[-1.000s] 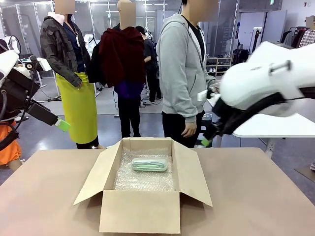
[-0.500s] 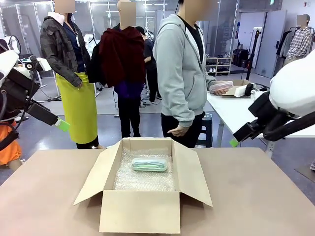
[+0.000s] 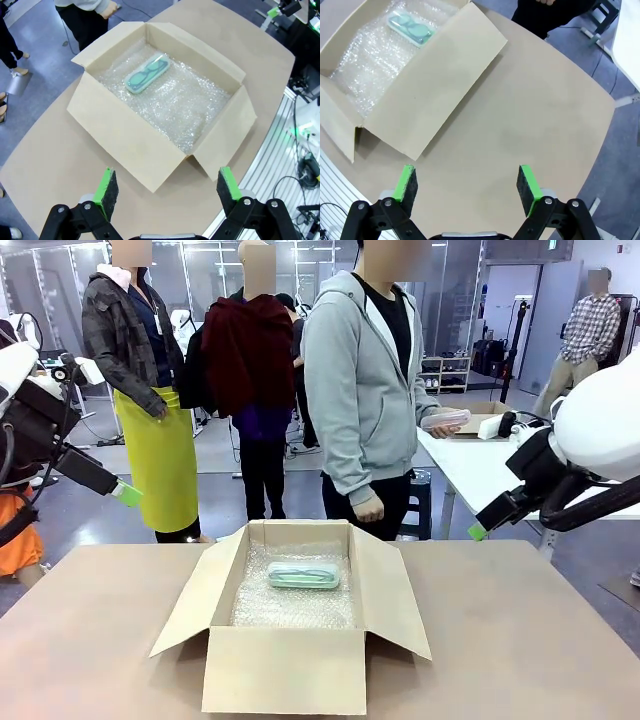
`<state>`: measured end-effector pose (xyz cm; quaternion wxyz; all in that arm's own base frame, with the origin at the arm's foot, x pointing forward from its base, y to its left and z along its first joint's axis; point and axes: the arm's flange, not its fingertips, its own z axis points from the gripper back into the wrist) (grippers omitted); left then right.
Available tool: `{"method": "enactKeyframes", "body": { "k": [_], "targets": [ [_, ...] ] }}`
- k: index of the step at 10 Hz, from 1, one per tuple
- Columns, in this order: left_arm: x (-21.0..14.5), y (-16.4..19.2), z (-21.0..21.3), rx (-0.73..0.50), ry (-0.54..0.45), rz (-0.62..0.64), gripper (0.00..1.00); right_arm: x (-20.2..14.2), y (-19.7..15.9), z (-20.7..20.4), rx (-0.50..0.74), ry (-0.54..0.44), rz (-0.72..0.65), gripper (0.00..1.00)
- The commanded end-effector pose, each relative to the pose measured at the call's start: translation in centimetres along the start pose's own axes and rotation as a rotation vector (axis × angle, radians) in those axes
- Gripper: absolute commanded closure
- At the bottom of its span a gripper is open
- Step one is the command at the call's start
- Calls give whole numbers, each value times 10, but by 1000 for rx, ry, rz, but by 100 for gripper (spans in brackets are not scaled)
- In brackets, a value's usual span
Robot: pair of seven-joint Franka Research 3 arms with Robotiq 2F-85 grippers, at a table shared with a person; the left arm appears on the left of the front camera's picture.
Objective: Pack the glasses set securely to prepare it for shipping.
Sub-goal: Put the Glasses case from the right side of the table into the Package Box.
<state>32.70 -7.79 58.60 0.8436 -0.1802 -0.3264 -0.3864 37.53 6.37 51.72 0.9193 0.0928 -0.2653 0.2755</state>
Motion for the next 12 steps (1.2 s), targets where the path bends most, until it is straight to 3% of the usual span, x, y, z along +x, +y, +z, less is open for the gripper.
{"method": "enactKeyframes", "body": {
  "k": [1,12],
  "targets": [
    [0,1,2,-11,-7,-6,0,4,2,0,-2,6,-16,0],
    [0,1,2,-11,-7,-6,0,4,2,0,-2,6,-16,0]
  ]
}}
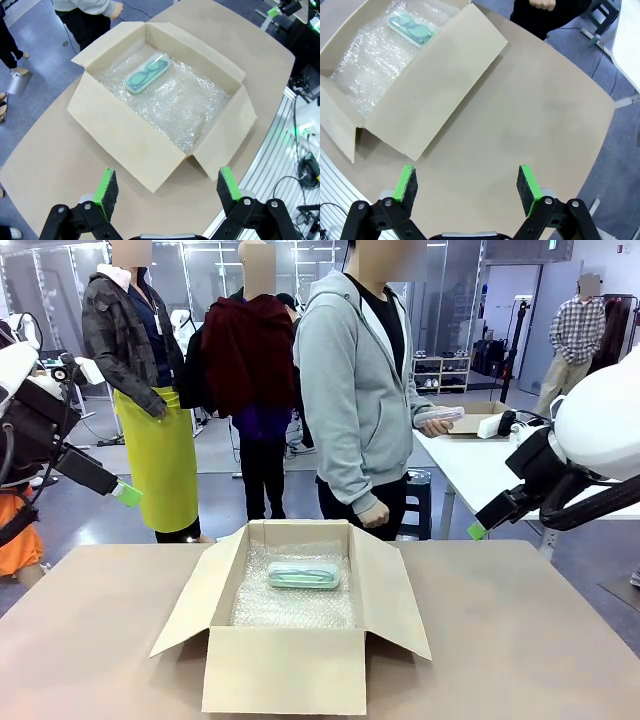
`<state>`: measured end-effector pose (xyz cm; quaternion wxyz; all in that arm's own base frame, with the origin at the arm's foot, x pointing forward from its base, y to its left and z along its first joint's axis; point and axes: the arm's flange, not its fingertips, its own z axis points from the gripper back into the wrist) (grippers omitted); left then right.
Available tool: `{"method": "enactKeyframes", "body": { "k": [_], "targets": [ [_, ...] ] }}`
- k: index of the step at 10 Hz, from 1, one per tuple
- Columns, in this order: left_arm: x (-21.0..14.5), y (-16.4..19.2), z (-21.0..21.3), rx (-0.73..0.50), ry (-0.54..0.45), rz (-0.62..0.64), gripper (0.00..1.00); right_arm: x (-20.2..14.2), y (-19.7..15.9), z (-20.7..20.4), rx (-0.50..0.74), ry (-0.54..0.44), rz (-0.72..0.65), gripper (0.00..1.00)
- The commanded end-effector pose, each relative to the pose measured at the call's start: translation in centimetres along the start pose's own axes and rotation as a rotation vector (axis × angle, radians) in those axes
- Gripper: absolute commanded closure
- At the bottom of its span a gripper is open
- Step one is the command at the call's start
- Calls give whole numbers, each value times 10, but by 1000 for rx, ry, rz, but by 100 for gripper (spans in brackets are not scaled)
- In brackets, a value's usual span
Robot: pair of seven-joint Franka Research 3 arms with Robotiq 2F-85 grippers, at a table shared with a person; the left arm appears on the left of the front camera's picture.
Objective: Pack the glasses set securely to prepare it for shipping.
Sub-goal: Put the Glasses case from the right side of the table into the Package Box.
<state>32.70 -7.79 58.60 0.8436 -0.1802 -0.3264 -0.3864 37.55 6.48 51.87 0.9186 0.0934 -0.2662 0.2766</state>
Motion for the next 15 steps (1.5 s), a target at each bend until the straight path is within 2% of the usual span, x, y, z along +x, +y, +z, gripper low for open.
{"method": "enactKeyframes", "body": {
  "k": [1,15],
  "targets": [
    [0,1,2,-11,-7,-6,0,3,1,-1,-3,8,-18,0],
    [0,1,2,-11,-7,-6,0,3,1,-1,-3,8,-18,0]
  ]
}}
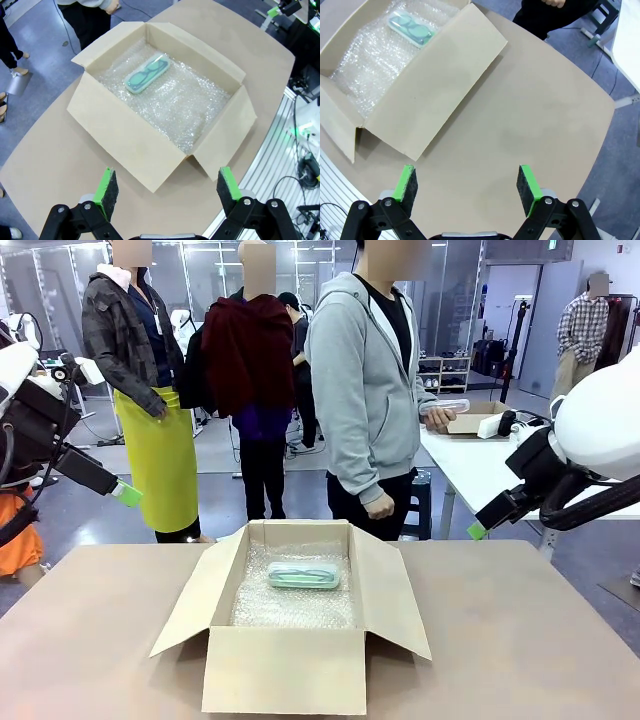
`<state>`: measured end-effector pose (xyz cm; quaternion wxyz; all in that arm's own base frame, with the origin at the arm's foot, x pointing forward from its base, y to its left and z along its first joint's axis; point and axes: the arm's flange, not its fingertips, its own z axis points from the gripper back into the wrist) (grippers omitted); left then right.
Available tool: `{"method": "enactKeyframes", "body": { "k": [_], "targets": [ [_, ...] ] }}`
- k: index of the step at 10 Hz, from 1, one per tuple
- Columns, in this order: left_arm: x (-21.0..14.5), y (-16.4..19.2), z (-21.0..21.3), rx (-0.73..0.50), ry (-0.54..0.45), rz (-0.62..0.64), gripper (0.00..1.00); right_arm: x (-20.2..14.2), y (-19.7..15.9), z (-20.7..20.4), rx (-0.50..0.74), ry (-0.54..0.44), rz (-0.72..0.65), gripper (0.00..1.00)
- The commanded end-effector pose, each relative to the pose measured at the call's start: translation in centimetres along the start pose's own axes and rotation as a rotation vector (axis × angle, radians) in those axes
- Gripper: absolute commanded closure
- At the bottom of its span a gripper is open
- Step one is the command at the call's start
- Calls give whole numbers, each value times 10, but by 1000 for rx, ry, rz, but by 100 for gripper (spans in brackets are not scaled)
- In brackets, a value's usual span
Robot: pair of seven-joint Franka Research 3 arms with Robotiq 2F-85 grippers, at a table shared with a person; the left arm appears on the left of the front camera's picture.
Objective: Pack the glasses set securely to prepare it for shipping.
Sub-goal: Put the Glasses case from the right side of the table into the Package Box.
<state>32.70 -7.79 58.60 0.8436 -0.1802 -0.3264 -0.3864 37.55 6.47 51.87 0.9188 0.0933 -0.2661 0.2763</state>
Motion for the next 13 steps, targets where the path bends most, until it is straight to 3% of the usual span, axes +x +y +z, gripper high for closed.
{"method": "enactKeyframes", "body": {
  "k": [1,13],
  "targets": [
    [0,1,2,-11,-7,-6,0,3,1,-1,-3,8,-18,0],
    [0,1,2,-11,-7,-6,0,3,1,-1,-3,8,-18,0]
  ]
}}
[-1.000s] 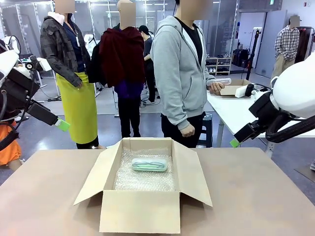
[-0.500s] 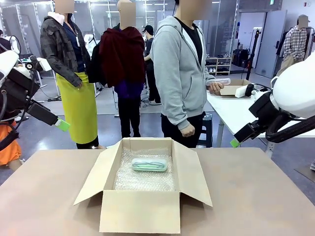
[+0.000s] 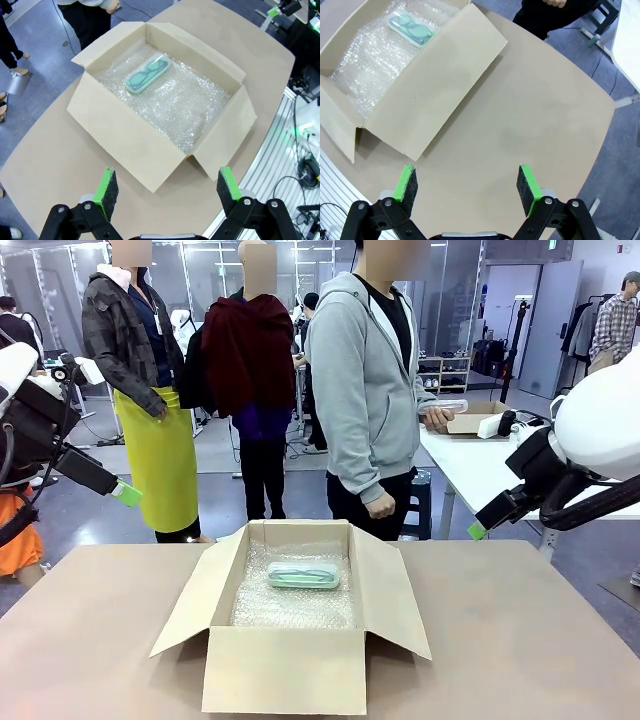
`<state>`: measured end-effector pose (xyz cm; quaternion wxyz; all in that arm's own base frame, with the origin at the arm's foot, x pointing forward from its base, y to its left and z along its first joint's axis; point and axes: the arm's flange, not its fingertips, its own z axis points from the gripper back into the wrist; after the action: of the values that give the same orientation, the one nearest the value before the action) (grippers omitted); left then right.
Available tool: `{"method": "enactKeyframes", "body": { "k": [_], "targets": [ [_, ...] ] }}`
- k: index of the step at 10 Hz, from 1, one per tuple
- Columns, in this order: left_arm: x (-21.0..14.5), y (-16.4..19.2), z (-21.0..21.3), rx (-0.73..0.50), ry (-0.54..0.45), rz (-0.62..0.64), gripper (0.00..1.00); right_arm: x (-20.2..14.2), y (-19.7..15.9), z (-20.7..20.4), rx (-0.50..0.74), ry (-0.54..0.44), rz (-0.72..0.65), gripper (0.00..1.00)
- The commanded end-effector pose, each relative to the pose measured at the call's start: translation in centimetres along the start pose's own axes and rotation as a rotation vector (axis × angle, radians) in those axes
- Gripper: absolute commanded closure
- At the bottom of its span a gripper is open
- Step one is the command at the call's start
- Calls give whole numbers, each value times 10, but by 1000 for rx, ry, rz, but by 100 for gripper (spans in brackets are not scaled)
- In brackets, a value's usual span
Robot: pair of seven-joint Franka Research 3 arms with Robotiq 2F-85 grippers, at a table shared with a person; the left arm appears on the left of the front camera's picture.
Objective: Pack the glasses set securely to prepare it for shipping.
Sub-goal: Put the Glasses case from the right side of the table into the Package Box.
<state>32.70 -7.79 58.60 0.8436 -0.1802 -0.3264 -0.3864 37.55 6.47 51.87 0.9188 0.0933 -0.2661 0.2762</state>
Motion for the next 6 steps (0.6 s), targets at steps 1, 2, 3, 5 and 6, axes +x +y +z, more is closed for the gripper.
{"method": "enactKeyframes", "body": {
  "k": [1,2,3,5,6],
  "targets": [
    [0,1,2,-11,-7,-6,0,3,1,-1,-3,8,-17,0],
    [0,1,2,-11,-7,-6,0,3,1,-1,-3,8,-17,0],
    [0,1,2,-11,-7,-6,0,3,1,-1,-3,8,-17,0],
    [0,1,2,-11,-7,-6,0,3,1,-1,-3,8,-17,0],
    [0,1,2,-11,-7,-6,0,3,1,-1,-3,8,-17,0]
  ]
}}
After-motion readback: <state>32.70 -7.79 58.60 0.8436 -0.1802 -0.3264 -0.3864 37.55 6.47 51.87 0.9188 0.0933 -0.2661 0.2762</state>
